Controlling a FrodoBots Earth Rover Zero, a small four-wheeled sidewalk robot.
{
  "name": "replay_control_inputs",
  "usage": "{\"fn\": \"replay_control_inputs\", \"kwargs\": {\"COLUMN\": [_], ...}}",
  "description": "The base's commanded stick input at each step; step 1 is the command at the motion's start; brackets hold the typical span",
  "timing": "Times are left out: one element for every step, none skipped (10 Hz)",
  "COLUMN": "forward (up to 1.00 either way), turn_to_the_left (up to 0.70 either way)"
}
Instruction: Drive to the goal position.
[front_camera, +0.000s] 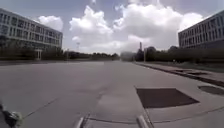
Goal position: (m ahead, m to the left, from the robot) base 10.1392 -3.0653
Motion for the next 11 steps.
{"fn": "replay_control_inputs", "kwargs": {"forward": [0.7,0.7,0.7,0.7,0.7,0.7,0.7,0.7,0.7,0.7,0.7], "turn_to_the_left": [0.0,0.0,0.0,0.0,0.0,0.0,0.0,0.0,0.0,0.0,0.0]}}
